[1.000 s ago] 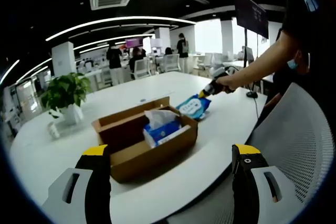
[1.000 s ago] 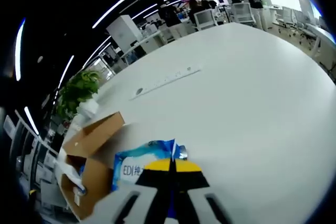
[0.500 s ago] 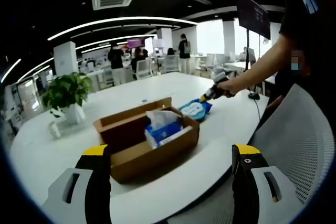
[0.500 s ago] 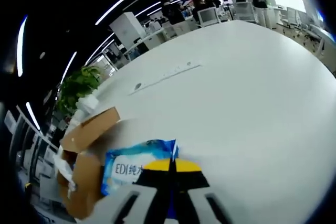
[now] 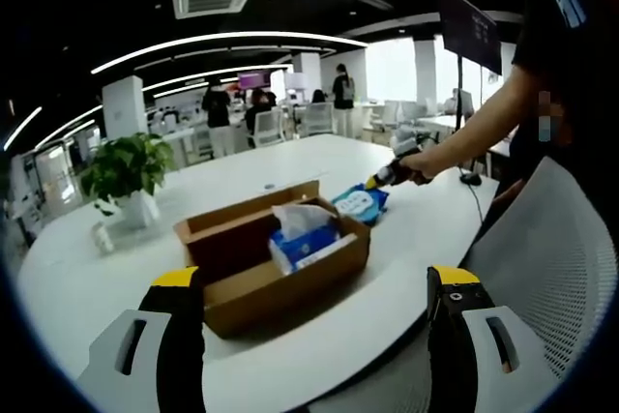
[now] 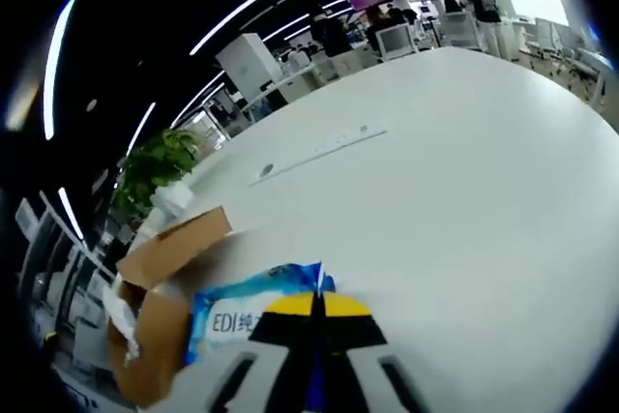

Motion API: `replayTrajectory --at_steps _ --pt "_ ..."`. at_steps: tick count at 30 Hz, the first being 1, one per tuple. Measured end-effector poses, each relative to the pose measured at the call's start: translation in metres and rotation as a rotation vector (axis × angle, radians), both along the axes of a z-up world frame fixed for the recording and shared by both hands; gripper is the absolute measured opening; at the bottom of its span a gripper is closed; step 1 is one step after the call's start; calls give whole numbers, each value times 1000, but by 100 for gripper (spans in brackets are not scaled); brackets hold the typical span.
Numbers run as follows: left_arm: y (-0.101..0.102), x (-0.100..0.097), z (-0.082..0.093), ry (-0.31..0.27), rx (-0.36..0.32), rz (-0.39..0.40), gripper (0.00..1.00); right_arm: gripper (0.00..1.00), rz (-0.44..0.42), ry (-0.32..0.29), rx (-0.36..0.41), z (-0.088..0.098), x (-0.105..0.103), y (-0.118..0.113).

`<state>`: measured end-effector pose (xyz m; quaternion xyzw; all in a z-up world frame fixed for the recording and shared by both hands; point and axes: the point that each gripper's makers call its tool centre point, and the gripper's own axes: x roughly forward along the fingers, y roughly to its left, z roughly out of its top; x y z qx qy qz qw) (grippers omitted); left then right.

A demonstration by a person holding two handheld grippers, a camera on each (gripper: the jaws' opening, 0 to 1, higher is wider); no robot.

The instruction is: Operate the shoe box by opening the lid, removing the specified soft item, and placing it in the target area until the item is outside and the box remains undamaged.

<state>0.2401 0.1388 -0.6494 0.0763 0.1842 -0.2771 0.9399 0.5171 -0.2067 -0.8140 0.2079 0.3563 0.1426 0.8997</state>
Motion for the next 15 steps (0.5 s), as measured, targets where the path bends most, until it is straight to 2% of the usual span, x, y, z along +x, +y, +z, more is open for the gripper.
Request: replayTrajectory --at_steps 8,12,15 --pt "0 1 0 -4 -7 5 100 0 18 -11 -27 -3 1 -1" --pt "0 1 0 -2 -7 4 100 0 28 -33 -48 3 1 -4" --pt "-1 2 1 -8 -8 2 100 4 39 -54 -60 8 3 -8"
